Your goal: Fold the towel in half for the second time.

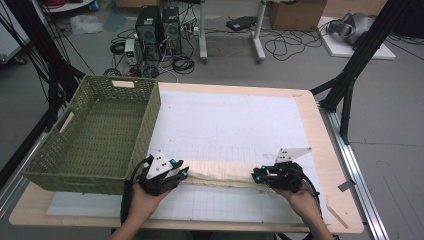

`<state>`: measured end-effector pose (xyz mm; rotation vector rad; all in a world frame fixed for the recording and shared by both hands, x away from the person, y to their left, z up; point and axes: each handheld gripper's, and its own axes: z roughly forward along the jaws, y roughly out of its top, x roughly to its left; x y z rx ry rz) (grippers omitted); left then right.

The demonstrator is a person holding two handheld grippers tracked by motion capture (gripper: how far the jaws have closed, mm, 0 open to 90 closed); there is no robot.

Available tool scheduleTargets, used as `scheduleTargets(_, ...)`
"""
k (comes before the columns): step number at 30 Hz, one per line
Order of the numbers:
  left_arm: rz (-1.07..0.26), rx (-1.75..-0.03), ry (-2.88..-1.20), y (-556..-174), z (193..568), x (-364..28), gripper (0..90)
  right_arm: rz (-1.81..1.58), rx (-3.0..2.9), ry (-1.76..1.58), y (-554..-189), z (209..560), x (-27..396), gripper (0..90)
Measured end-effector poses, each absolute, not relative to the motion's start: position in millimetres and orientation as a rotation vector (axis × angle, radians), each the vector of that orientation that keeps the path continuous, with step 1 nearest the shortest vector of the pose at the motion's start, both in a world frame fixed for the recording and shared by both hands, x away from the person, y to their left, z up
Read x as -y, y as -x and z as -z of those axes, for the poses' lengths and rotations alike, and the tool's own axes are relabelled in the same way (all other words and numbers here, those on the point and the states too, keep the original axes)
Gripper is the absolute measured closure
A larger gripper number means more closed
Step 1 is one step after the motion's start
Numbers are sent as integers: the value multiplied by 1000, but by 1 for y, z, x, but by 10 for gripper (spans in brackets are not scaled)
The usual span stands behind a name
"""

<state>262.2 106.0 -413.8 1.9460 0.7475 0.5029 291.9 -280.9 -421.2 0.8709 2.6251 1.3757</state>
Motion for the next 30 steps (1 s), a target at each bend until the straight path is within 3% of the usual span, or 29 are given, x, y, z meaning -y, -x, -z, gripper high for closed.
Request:
scheduleTargets(6, -452, -757, -2052, -273, 429, -94, 795, -1308, -2690, -860, -287, 433, 275, 790)
scheduleTargets(16, -455, -781, -2142, -272, 444, -101, 808, -1237, -2703, -860, -279, 440, 285, 778)
scheduleTargets(25, -483, -768, -2086, -271, 440, -102, 771, -1251, -2660, -811, -275, 433, 288, 707)
scheduleTargets(30, -476, -760, -2061, -274, 435, -103, 799, -1309, -2566, -831, -284, 421, 289, 682)
